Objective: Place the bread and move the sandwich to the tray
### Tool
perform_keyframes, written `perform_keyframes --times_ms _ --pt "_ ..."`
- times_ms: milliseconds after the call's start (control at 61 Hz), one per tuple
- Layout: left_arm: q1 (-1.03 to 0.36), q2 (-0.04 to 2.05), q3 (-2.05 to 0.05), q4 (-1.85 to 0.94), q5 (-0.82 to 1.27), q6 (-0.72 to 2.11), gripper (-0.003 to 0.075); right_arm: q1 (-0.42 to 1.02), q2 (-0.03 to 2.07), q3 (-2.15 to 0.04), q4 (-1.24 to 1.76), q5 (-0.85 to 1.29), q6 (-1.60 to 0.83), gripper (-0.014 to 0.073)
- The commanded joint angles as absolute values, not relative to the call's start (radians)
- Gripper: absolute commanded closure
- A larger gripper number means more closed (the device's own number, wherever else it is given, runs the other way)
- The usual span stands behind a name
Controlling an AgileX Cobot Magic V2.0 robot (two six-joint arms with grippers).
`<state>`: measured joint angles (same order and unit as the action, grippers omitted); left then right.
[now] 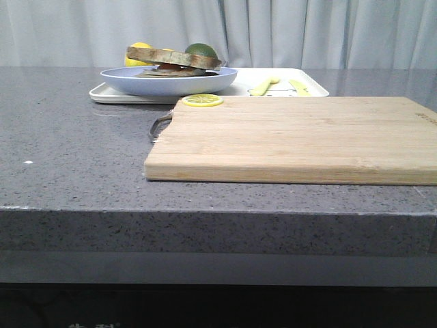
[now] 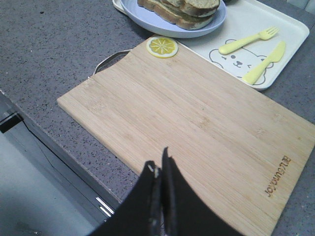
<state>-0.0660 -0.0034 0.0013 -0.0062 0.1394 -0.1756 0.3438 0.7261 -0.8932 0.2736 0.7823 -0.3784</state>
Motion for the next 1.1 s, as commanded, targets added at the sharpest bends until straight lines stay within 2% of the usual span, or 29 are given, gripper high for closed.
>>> perform_keyframes --times_ms 0,459,1081 --pt "-0.063 -0.026 0.004 -0.076 0.014 -0.123 0.0738 0.341 0.724 -0.920 0.290 0.721 -0.379 0.0661" --pt "-0.065 -0.026 0.007 0.008 -0.145 -0.128 0.0738 0.341 0.724 -0.920 0.290 0.721 -0.379 0.0661" --pt "-0.078 -0.026 0.007 0.020 -0.070 -0.128 0.0738 0.341 0.724 -0.920 0.290 0.721 -0.379 0.0661"
